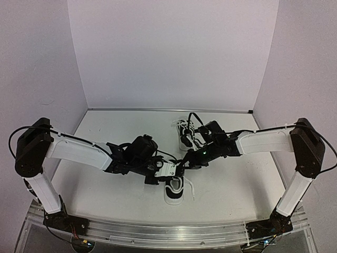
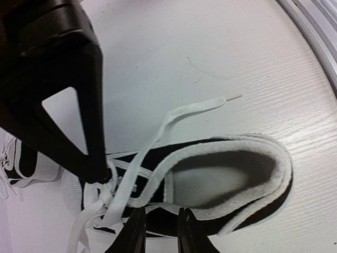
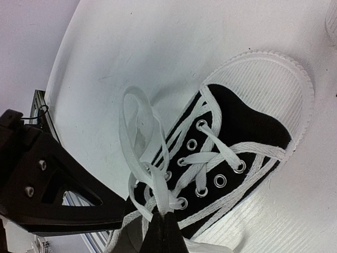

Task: Tie the shoes

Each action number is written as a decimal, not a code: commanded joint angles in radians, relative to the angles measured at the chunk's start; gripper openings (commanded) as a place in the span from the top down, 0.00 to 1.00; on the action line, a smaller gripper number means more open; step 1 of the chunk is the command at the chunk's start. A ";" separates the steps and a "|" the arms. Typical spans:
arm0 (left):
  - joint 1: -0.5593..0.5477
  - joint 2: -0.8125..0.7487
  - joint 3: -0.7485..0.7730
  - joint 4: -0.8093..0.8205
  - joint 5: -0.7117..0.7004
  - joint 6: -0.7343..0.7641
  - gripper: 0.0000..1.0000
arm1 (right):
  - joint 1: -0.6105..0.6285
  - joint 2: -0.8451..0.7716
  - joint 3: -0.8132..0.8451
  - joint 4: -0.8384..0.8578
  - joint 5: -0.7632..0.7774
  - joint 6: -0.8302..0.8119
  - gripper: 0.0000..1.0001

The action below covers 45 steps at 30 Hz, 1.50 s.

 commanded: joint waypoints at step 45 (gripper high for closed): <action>0.046 0.048 0.040 0.202 -0.059 0.099 0.79 | -0.003 -0.004 0.038 0.026 -0.014 0.002 1.00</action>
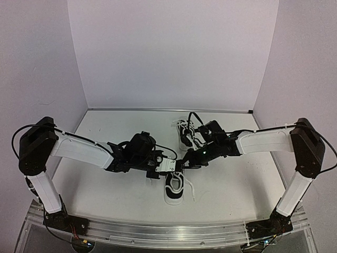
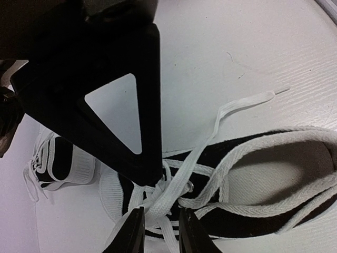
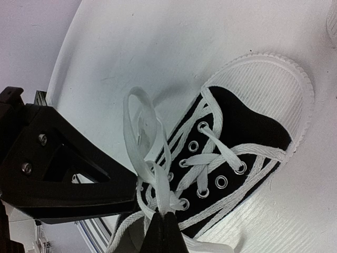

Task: Tie the shoes

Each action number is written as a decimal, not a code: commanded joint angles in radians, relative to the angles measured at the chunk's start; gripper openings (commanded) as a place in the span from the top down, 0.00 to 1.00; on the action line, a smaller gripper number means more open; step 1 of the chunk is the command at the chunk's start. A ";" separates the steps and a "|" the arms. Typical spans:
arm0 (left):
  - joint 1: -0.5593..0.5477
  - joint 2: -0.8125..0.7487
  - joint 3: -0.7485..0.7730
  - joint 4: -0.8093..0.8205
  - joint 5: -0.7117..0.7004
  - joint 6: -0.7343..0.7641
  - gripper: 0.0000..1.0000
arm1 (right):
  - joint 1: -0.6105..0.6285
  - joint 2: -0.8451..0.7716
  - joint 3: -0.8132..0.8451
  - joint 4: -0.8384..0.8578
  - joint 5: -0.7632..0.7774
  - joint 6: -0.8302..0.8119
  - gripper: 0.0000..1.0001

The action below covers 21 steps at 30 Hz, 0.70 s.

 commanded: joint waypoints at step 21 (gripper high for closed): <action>-0.023 0.034 0.030 0.123 -0.083 -0.089 1.00 | -0.002 -0.007 0.034 0.028 -0.018 0.006 1.00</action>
